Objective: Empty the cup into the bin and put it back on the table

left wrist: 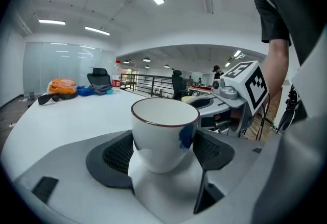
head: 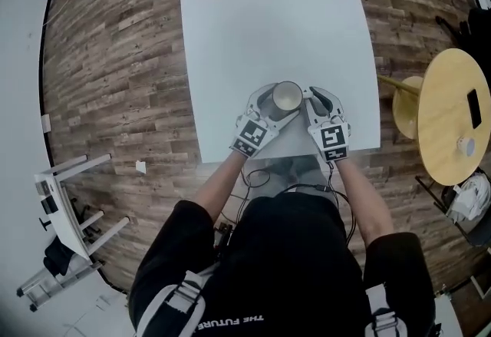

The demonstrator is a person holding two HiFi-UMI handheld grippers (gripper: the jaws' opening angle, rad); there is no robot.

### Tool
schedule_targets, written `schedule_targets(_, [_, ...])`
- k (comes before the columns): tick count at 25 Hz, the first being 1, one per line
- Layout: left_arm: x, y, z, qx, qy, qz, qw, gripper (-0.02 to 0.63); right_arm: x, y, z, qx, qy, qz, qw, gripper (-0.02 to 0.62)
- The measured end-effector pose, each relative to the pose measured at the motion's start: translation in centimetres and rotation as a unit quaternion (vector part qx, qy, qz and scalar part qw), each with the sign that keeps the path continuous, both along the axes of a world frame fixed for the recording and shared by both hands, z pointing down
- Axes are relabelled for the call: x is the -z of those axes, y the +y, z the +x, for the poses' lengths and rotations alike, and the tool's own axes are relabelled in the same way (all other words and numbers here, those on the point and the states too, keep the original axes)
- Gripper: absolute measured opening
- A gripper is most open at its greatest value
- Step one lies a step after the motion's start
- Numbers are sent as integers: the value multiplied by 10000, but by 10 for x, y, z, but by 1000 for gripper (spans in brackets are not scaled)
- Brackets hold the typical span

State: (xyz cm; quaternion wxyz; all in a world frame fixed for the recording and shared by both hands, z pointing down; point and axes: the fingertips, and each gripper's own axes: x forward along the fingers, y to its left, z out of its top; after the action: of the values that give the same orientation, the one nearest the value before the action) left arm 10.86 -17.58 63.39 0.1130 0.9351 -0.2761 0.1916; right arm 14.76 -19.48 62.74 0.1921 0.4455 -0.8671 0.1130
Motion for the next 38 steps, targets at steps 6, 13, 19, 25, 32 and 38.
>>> schedule_targets(6, [-3, -2, 3, -50, -33, 113, 9999, 362, -7, -1, 2, -46, -63, -74, 9999, 58])
schedule_targets(13, [2, 3, 1, -83, 111, 61, 9999, 362, -5, 3, 1, -25, 27, -49, 10000, 60])
schedule_targets(19, [13, 7, -1, -77, 136, 85, 9998, 362, -4, 9, 3, -122, 63, -184, 9997, 89])
schedule_targets(25, [28, 25, -31, 262, 249, 79, 9993, 362, 5, 23, 12, -178, 206, -185, 9995, 107])
schedule_targets(32, [102, 55, -96, 1566, 270, 604, 9854, 23, 74, 63, 27, -474, 138, 414, 9979, 94])
schedule_targets(38, [167, 66, -107, 2019, 845, 852, 9720, 21, 139, 90, 14, -456, -631, 788, 9938, 17])
